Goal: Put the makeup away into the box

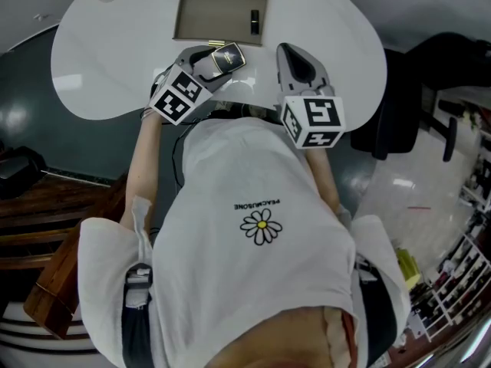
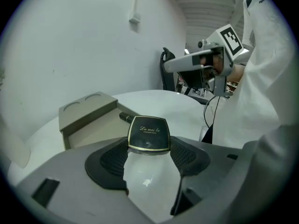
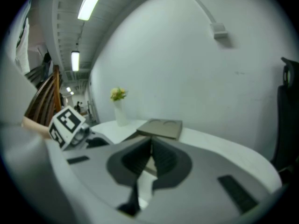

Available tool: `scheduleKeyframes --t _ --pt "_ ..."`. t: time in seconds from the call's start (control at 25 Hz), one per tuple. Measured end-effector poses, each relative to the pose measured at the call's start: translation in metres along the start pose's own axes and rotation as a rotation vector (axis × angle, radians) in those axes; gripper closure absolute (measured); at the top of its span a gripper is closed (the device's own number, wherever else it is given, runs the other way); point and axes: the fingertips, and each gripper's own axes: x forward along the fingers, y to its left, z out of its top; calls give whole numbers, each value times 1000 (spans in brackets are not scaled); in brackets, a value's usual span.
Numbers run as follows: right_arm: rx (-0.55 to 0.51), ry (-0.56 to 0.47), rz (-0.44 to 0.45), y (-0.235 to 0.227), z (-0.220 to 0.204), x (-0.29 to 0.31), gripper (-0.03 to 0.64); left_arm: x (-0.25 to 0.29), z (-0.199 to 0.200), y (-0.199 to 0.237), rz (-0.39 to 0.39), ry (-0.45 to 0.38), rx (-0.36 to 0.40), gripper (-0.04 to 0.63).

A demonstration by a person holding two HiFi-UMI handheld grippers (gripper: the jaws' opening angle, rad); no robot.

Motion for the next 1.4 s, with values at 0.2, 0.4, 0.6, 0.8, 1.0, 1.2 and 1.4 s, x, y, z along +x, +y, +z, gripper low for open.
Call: scheduleKeyframes --t 0.2,0.4,0.6,0.8,1.0,1.2,1.4 --pt "2 -7 3 0 1 0 586 -28 58 12 90 -183 28 296" --pt "2 -13 2 0 3 1 586 -68 102 26 269 -436 -43 296" --pt "3 -18 -1 -1 4 2 586 -69 86 32 394 -490 -231 296" --pt "-5 -15 8 1 5 3 586 -72 73 26 488 -520 -341 296" --pt "-4 -13 13 2 4 4 586 -81 68 30 579 -556 -416 296" --pt "-5 -13 19 4 5 5 586 -83 66 30 592 -542 -411 296" --pt "-1 -14 10 3 4 3 586 -88 67 32 608 -558 -404 296"
